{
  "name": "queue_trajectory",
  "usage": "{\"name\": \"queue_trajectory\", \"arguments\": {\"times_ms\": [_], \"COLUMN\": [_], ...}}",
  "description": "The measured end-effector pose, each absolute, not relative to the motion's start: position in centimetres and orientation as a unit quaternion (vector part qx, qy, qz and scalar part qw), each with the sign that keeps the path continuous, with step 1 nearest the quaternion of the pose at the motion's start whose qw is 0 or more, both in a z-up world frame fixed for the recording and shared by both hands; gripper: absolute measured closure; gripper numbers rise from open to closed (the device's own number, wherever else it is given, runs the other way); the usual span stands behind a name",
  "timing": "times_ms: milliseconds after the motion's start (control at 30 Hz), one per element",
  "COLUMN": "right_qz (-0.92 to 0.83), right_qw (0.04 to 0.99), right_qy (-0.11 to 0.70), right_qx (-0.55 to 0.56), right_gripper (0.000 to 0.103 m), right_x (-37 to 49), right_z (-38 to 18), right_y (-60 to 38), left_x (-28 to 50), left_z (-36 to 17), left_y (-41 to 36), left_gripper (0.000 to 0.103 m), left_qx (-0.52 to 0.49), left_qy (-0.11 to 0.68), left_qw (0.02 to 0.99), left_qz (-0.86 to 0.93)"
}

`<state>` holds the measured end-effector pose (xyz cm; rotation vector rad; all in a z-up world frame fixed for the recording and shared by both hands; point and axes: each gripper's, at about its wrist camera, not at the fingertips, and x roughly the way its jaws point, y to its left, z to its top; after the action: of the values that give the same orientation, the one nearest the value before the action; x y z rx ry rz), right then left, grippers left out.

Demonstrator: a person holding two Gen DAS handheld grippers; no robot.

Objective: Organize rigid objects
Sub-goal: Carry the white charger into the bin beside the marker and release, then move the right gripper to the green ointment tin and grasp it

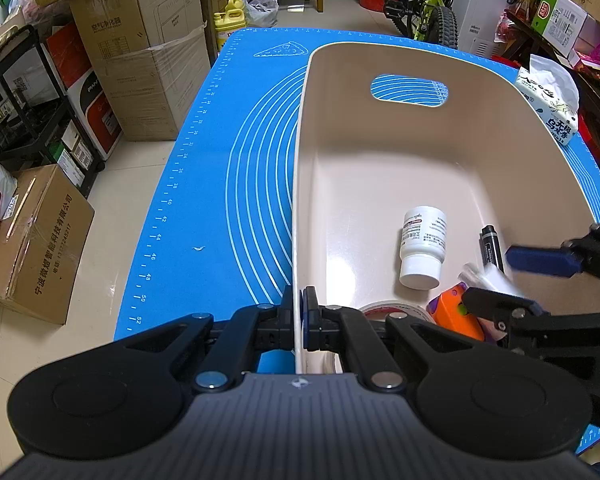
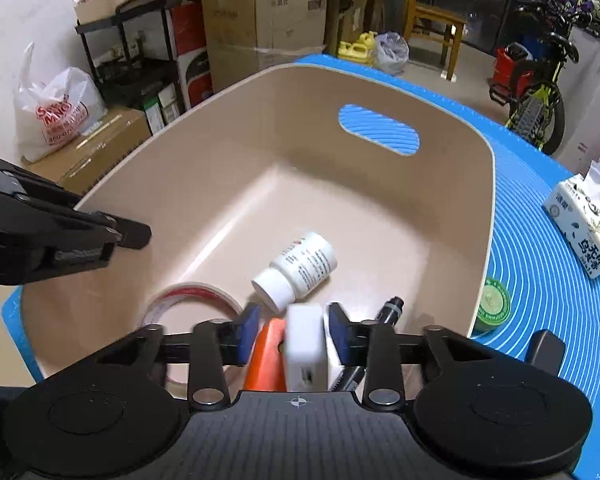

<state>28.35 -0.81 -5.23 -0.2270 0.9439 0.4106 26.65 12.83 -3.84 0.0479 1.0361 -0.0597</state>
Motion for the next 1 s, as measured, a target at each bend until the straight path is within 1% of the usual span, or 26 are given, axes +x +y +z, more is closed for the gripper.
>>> {"name": "queue_trajectory", "arguments": {"times_ms": [33,67,100,167,267,533,633,867,1000], "right_qz": [0.199,0.202,0.199,0.192,0.183,0.142,0.125,0.06,0.015], "right_qw": [0.867,0.87,0.876,0.887,0.896,0.932,0.942,0.951,0.958], "right_qy": [0.444,0.437,0.429,0.41,0.399,0.332,0.312,0.301,0.282], "right_qx": [-0.106,-0.103,-0.1,-0.088,-0.063,-0.037,-0.028,0.02,0.036], "right_gripper": [0.042,0.033,0.021,0.016,0.012,0.012,0.01,0.007,0.007], "right_x": [28.2,28.0,27.9,27.7,27.8,27.1,27.2,28.2,29.0], "right_z": [-5.0,-4.7,-4.3,-3.5,-2.3,1.3,2.2,1.8,0.1], "right_y": [-0.8,-0.9,-1.0,-1.6,-3.1,-7.3,-9.1,-14.4,-17.5], "left_x": [26.6,26.7,26.6,26.6,26.6,26.7,26.6,26.6,26.6], "left_z": [-3.8,-3.8,-3.8,-3.9,-3.9,-3.9,-3.9,-3.9,-3.9], "left_y": [12.8,12.8,12.8,12.9,12.8,12.9,12.8,13.0,13.0], "left_gripper": [0.099,0.099,0.099,0.099,0.098,0.098,0.098,0.098,0.098], "left_qx": [0.023,0.024,0.024,0.023,0.023,0.023,0.023,0.025,0.025], "left_qy": [0.495,0.495,0.495,0.495,0.495,0.495,0.495,0.495,0.495], "left_qw": [0.868,0.868,0.868,0.868,0.868,0.868,0.868,0.868,0.868], "left_qz": [-0.028,-0.028,-0.028,-0.028,-0.029,-0.028,-0.028,-0.028,-0.028]}}
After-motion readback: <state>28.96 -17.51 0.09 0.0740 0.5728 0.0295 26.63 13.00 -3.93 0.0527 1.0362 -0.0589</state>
